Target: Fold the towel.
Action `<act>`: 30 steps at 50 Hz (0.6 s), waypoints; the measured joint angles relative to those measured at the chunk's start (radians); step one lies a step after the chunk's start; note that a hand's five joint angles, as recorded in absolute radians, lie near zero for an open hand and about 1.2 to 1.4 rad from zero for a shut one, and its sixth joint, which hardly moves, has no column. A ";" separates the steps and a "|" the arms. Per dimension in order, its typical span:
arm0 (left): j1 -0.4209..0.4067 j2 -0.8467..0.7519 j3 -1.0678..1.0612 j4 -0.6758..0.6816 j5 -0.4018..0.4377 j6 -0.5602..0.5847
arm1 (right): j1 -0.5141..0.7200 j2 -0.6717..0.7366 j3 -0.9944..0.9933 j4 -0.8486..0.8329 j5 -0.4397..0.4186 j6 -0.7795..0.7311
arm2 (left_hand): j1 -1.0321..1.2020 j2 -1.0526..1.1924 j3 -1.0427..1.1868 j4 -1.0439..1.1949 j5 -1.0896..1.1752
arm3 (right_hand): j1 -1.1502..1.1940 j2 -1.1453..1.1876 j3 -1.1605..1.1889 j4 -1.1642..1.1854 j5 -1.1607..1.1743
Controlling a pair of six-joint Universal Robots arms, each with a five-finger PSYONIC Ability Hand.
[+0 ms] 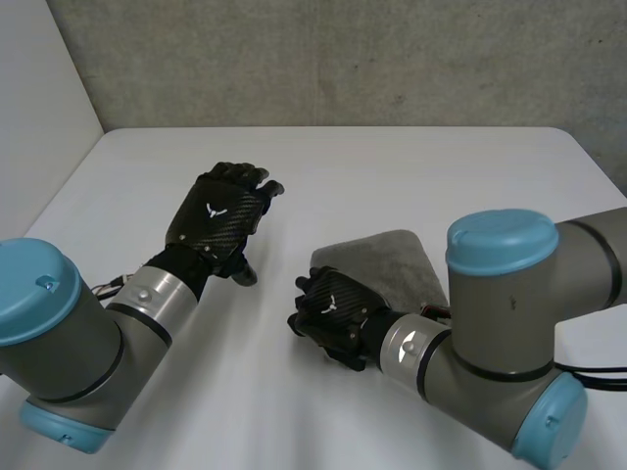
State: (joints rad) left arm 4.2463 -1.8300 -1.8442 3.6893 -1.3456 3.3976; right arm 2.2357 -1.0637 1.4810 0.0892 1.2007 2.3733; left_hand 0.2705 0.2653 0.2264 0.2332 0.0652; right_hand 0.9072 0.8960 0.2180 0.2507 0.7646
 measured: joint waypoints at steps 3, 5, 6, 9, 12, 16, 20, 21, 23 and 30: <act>0.000 -0.001 0.006 0.001 0.000 -0.001 | -0.001 -0.004 0.020 -0.039 0.022 0.034 | 0.000 -0.001 0.000 0.000 -0.001 | -0.278 -0.259 0.000 0.000 -0.292; -0.002 -0.002 0.013 0.002 0.000 -0.002 | -0.006 -0.016 0.033 -0.060 0.030 0.067 | 0.000 -0.002 0.000 0.000 -0.002 | -0.430 -0.407 0.000 0.000 -0.455; -0.004 -0.002 0.020 0.002 0.000 -0.004 | -0.013 -0.029 0.043 -0.073 0.034 0.093 | 0.000 -0.002 0.000 0.000 -0.002 | -0.525 -0.502 0.000 0.000 -0.563; -0.009 -0.005 0.038 0.003 0.000 -0.016 | -0.048 -0.075 0.071 -0.102 0.037 0.178 | 0.000 -0.002 0.000 0.000 -0.002 | -0.653 -0.640 0.000 0.000 -0.703; -0.020 -0.015 0.062 0.003 0.000 -0.042 | -0.105 -0.135 0.106 -0.129 0.035 0.290 | 0.000 -0.002 0.000 0.000 -0.002 | -0.662 -0.644 0.000 0.000 -0.703; -0.053 -0.043 0.107 0.002 0.000 -0.110 | -0.204 -0.205 0.150 -0.157 0.029 0.467 | 0.000 -0.002 0.000 0.000 -0.002 | -0.667 -0.644 0.000 0.000 -0.703; -0.093 -0.077 0.146 0.000 0.000 -0.173 | -0.278 -0.228 0.170 -0.161 0.020 0.581 | 0.000 -0.002 0.000 0.000 -0.002 | -0.668 -0.644 0.000 0.000 -0.703; -0.109 -0.091 0.158 0.000 -0.001 -0.191 | -0.301 -0.229 0.175 -0.160 0.013 0.612 | 0.000 -0.002 0.000 0.000 -0.002 | -0.668 -0.644 0.000 0.000 -0.703; -0.133 -0.111 0.173 -0.003 -0.004 -0.209 | -0.328 -0.226 0.180 -0.158 -0.001 0.643 | 0.000 -0.002 0.000 0.000 -0.002 | -0.669 -0.645 0.000 0.000 -0.703; -0.210 -0.192 0.206 -0.032 -0.043 -0.228 | -0.376 -0.157 0.184 -0.152 -0.060 0.678 | 0.000 -0.002 0.000 0.000 -0.002 | -0.671 -0.645 0.000 0.000 -0.703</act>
State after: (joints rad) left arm 4.0359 -2.0223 -1.6386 3.6573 -1.3883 3.1699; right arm 1.8595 -1.2207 1.6648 -0.0632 1.1404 3.0515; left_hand 0.2705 0.2629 0.2264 0.2332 0.0637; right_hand 0.2359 0.2514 0.2180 0.2507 0.0620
